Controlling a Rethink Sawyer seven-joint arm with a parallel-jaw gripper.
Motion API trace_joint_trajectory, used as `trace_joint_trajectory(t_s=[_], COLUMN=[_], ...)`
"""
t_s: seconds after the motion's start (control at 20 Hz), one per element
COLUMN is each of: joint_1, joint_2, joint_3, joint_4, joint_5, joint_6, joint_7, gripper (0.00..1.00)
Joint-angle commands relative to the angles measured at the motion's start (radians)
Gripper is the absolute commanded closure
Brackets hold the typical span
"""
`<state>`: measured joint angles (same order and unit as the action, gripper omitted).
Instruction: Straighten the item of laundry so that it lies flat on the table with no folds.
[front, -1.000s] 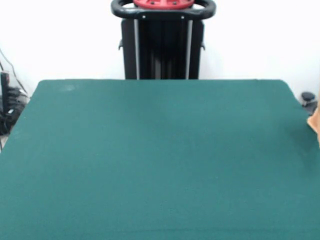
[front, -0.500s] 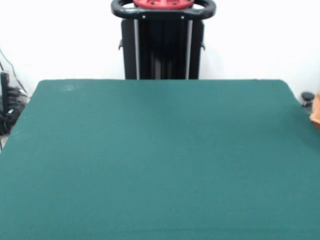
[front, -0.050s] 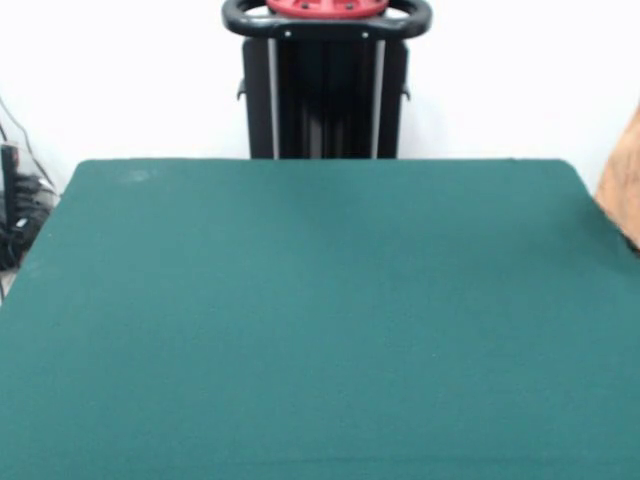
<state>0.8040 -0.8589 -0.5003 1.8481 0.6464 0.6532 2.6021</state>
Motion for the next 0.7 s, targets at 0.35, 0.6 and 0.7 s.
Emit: trace_joint_trajectory(t_s=[0.35, 0.6, 0.7], joint_1=[-0.026, -0.065, -0.105], joint_2=[0.074, 0.089, 0.089], joint_3=[0.135, 0.187, 0.220], joint_4=[0.104, 0.133, 0.151], joint_5=[0.067, 0.089, 0.091], joint_6=[-0.113, -0.195, -0.232], joint_7=[0.244, 0.194, 0.149], gripper=[1.00, 1.00, 1.00])
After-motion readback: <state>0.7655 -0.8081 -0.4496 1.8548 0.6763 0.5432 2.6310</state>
